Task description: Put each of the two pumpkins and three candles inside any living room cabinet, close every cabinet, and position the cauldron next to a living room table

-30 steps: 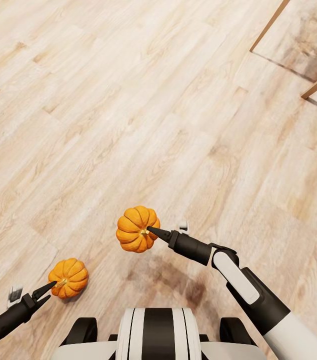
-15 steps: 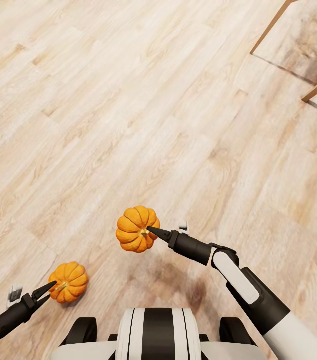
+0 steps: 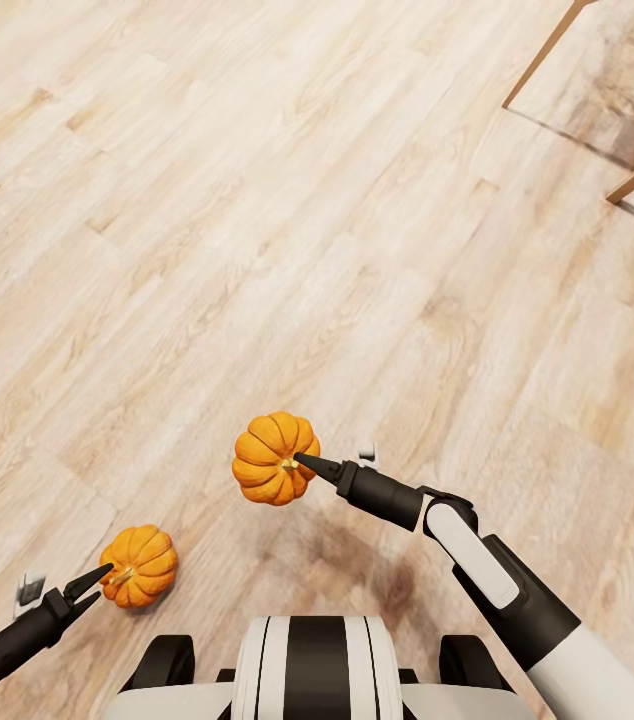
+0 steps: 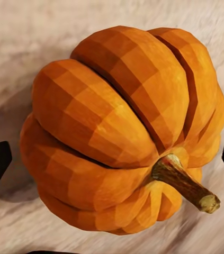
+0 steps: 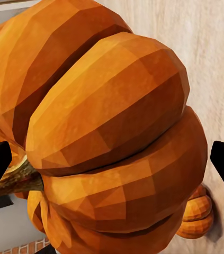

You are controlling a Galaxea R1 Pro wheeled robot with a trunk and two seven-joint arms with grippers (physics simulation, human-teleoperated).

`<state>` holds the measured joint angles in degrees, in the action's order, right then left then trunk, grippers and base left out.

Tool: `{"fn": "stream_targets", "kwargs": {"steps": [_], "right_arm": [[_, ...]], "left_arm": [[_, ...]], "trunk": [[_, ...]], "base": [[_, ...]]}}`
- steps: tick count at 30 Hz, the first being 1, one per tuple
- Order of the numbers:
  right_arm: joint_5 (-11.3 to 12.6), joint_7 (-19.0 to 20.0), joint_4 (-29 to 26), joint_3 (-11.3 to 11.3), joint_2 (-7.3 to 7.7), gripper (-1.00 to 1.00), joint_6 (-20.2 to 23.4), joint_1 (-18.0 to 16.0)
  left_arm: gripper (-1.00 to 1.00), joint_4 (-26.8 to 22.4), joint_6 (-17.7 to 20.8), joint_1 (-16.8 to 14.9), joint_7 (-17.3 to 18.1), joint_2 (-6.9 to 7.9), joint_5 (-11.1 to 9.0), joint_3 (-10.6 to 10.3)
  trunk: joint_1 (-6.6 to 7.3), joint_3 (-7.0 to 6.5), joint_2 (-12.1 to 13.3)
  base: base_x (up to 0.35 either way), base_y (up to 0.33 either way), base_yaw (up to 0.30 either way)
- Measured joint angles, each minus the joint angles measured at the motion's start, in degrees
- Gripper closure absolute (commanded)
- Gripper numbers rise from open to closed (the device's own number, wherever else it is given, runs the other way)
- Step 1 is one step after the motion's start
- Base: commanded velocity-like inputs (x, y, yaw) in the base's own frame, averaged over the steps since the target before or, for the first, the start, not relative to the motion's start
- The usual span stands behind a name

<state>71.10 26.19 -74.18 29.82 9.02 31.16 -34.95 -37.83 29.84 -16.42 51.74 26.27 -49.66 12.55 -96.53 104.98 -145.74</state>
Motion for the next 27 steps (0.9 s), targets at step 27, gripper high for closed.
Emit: {"fn": "stream_targets", "kwargs": {"steps": [27], "right_arm": [[0.0, 0.0, 0.0, 0.0, 0.00, 1.00, 0.0, 0.0]], "left_arm": [[-1.00, 0.4, -1.1, 0.0, -1.7, -0.04, 0.3, 0.0]], "trunk": [[-0.49, 0.00, -0.3]], "base": [[0.000, 0.000, 0.000]]}}
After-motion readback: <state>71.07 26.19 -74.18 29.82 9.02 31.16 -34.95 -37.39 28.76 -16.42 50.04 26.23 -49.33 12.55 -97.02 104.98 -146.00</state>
